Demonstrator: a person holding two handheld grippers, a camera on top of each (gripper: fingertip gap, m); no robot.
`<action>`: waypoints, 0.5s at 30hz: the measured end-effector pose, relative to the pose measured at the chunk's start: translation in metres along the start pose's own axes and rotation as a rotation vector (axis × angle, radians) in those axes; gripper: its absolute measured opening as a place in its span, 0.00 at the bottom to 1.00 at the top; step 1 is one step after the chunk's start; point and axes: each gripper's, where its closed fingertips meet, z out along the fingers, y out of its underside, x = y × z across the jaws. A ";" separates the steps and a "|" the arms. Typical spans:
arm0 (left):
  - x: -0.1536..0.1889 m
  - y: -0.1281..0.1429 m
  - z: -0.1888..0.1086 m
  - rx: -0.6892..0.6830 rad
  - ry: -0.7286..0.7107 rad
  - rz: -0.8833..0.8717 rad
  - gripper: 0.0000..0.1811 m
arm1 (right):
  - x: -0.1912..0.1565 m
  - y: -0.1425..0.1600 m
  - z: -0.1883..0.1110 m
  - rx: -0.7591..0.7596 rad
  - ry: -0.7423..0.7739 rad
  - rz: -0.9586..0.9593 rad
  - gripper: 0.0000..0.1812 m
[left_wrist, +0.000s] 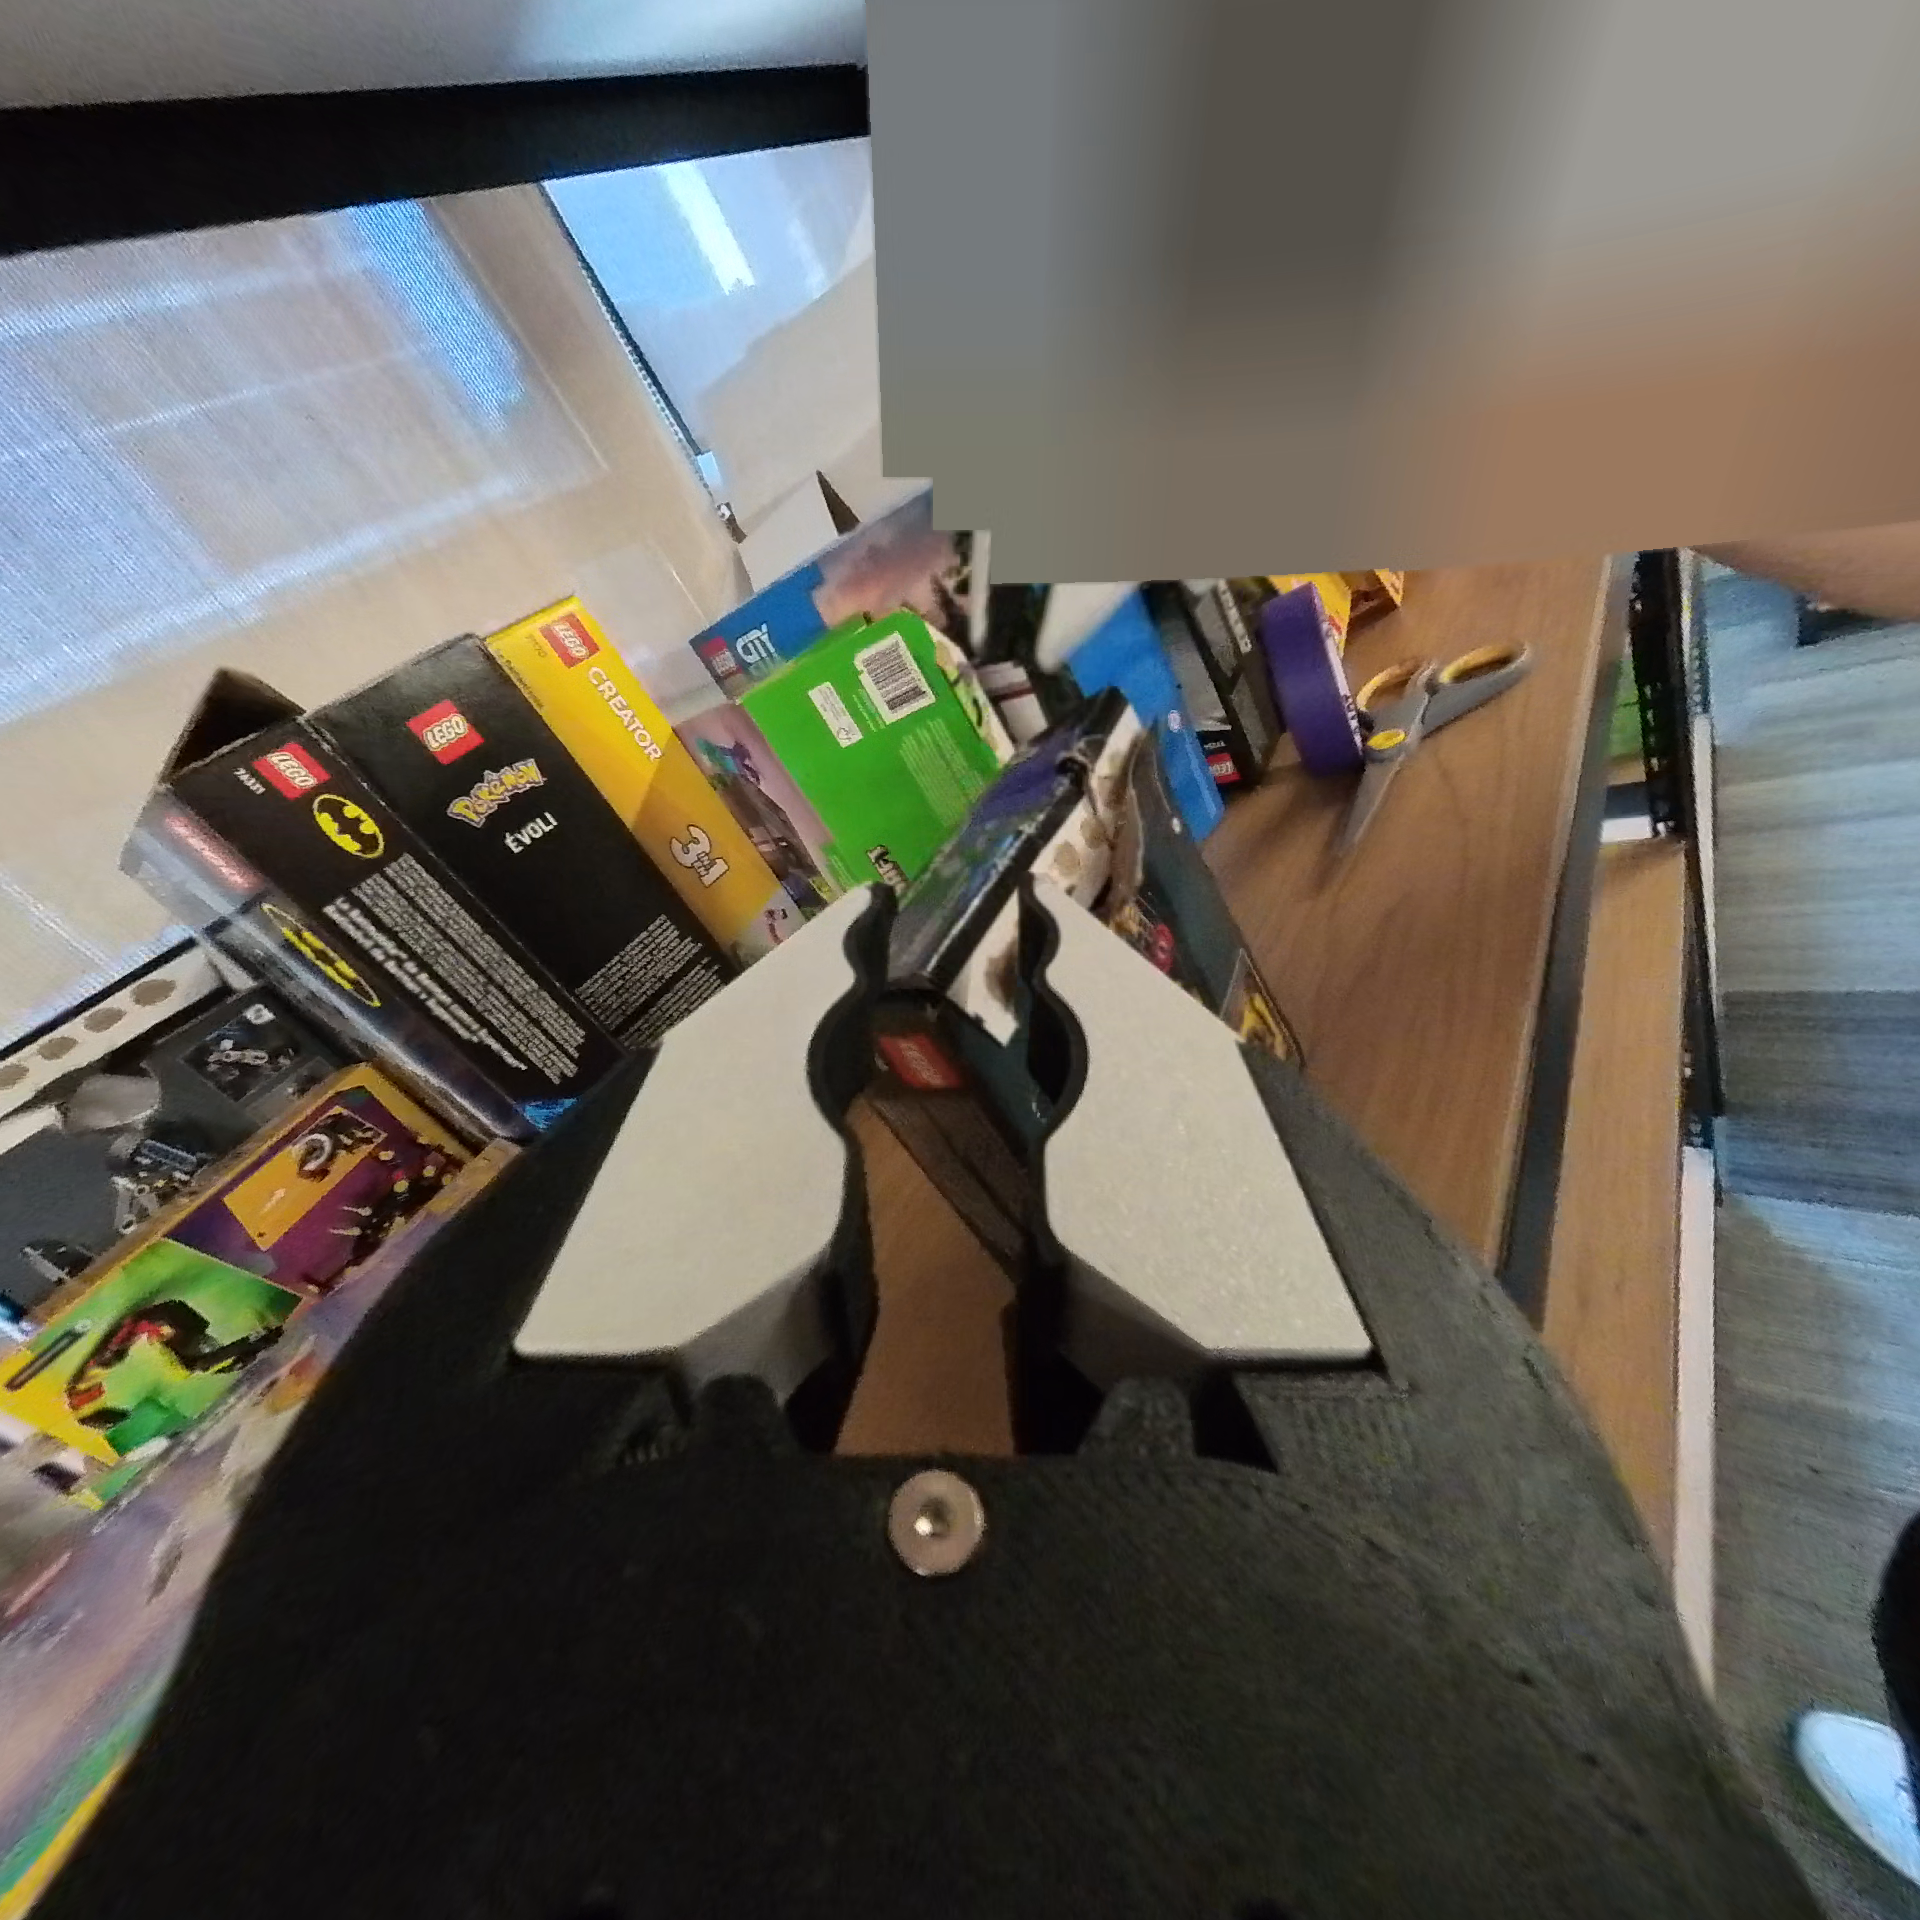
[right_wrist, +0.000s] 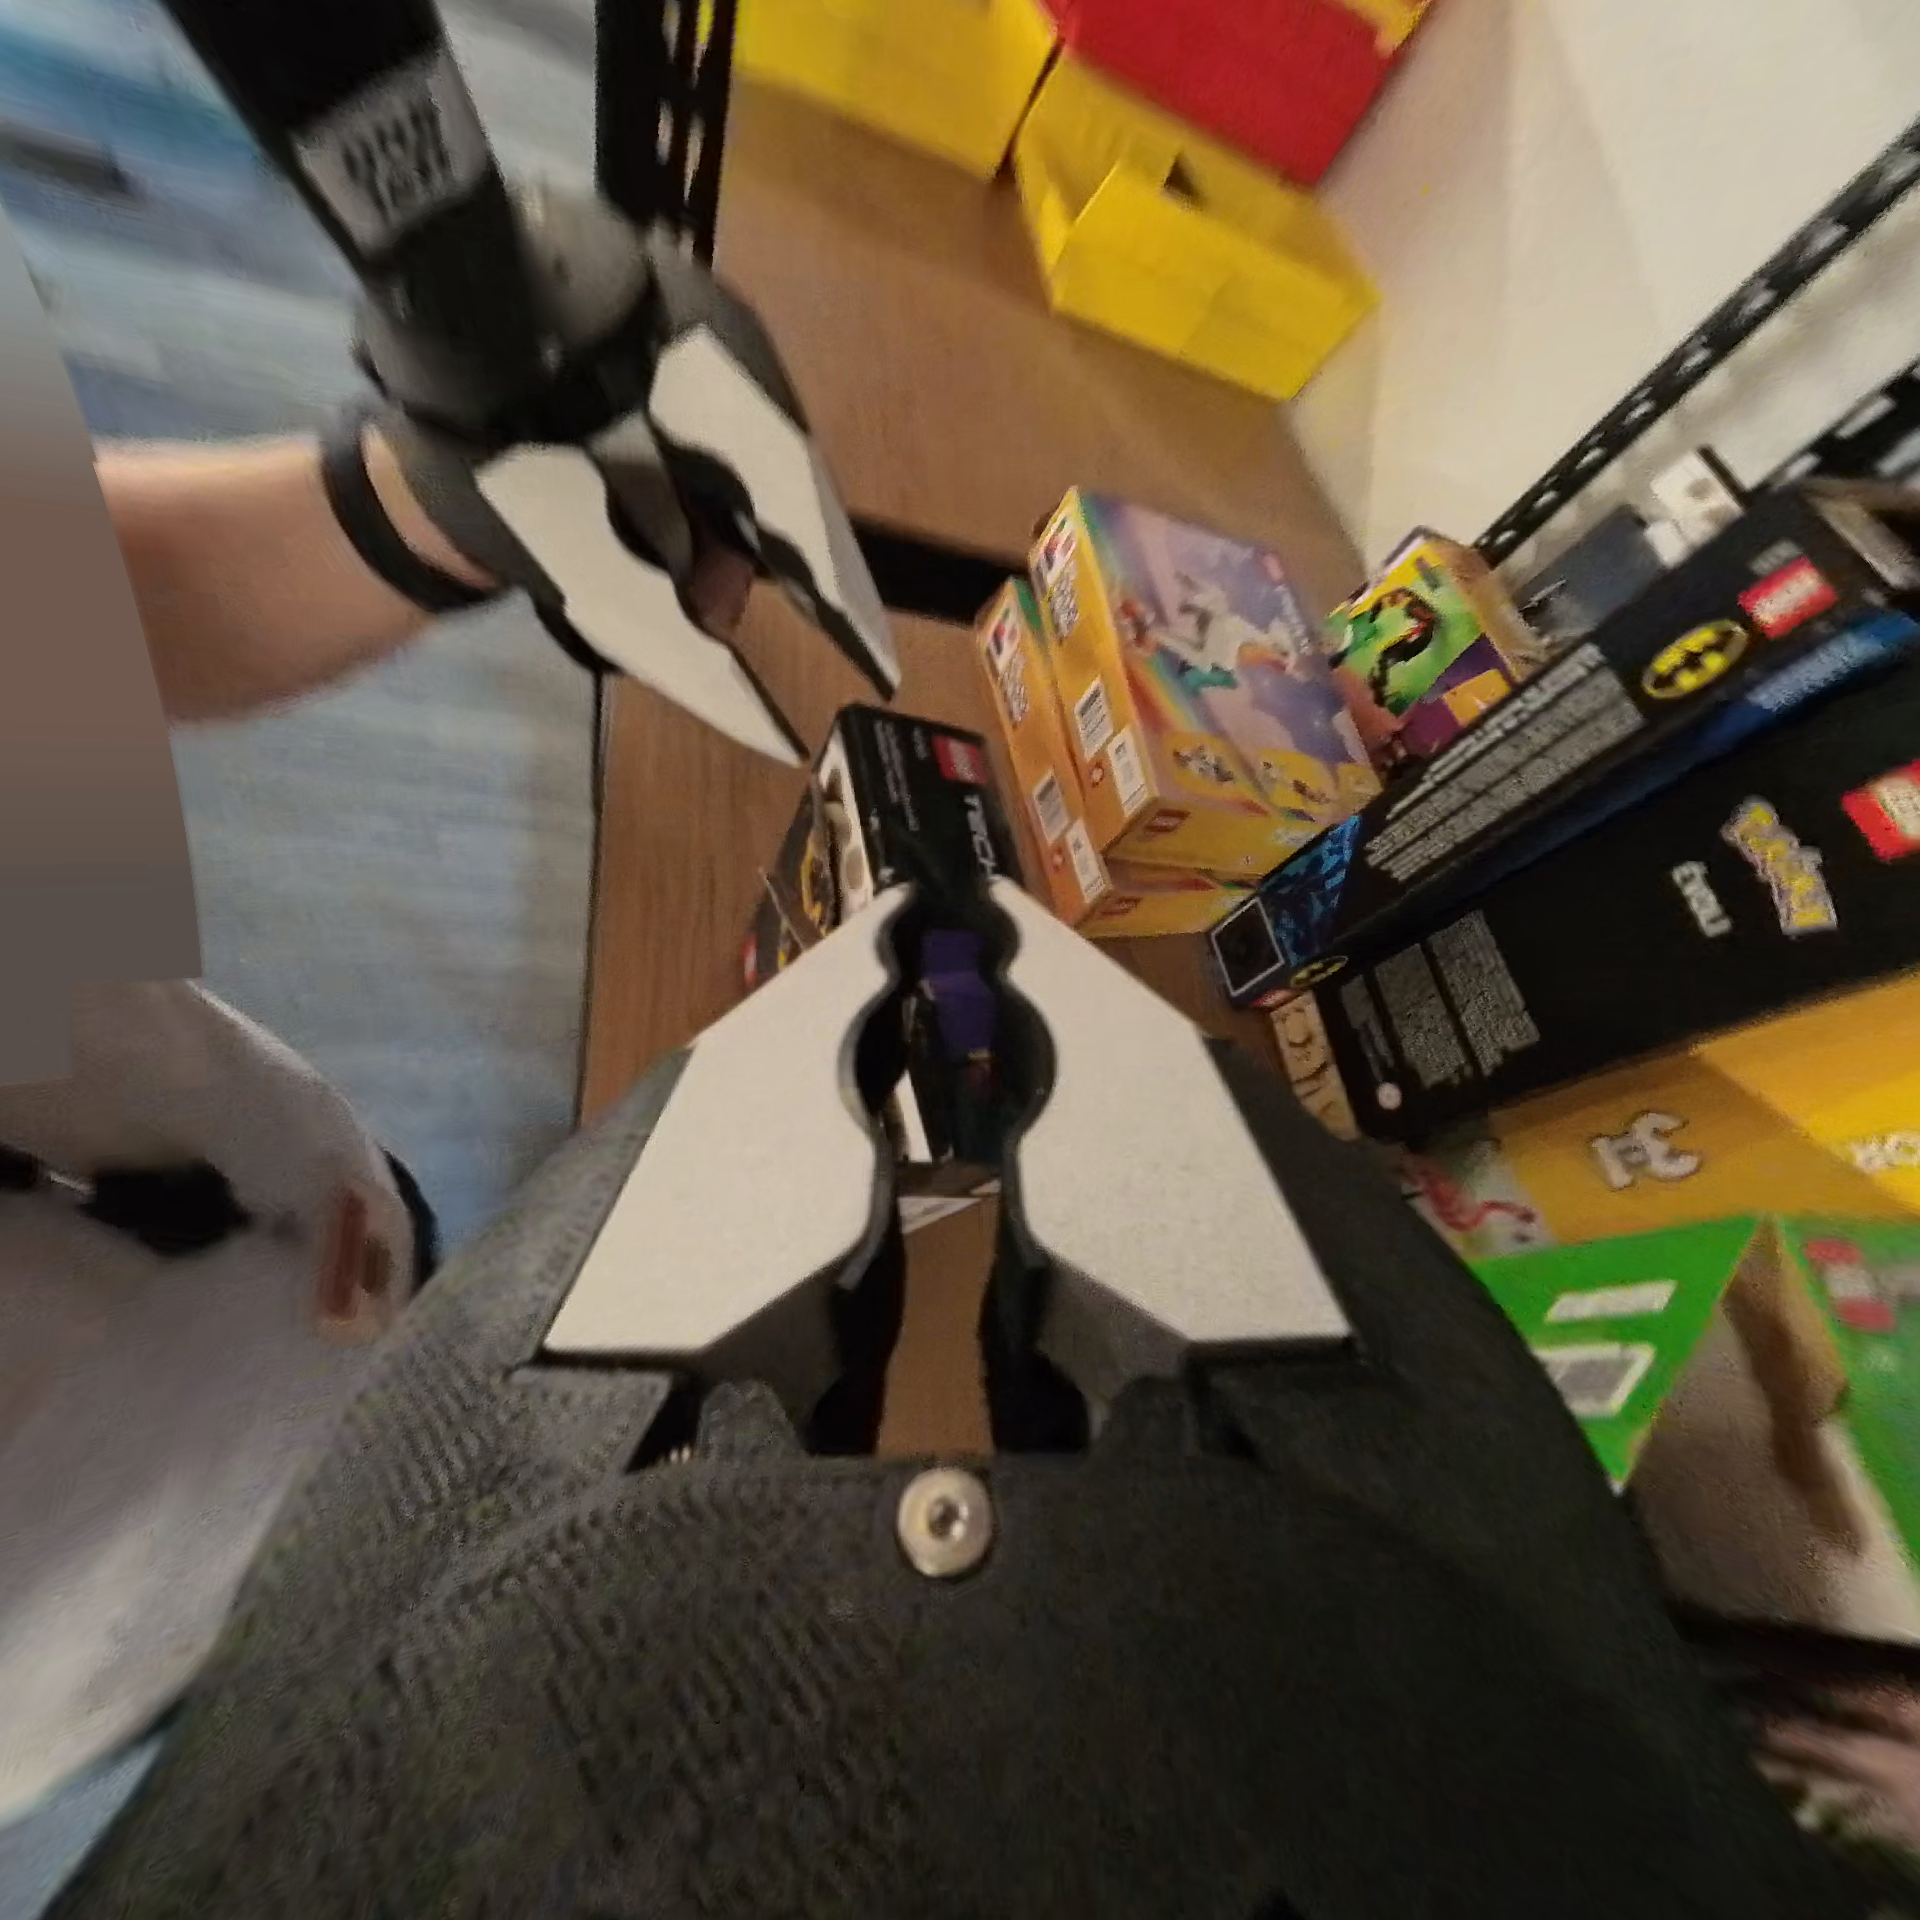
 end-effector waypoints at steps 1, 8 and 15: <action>-0.001 -0.001 0.002 -0.002 0.015 -0.012 0.11 | 0.004 -0.002 -0.009 0.050 0.001 0.074 0.00; 0.000 0.008 0.013 -0.080 0.095 -0.107 0.02 | 0.004 0.046 -0.004 0.100 -0.025 0.373 0.00; -0.007 0.008 0.008 -0.089 0.109 -0.148 0.00 | 0.003 0.043 -0.003 0.126 0.019 0.308 0.00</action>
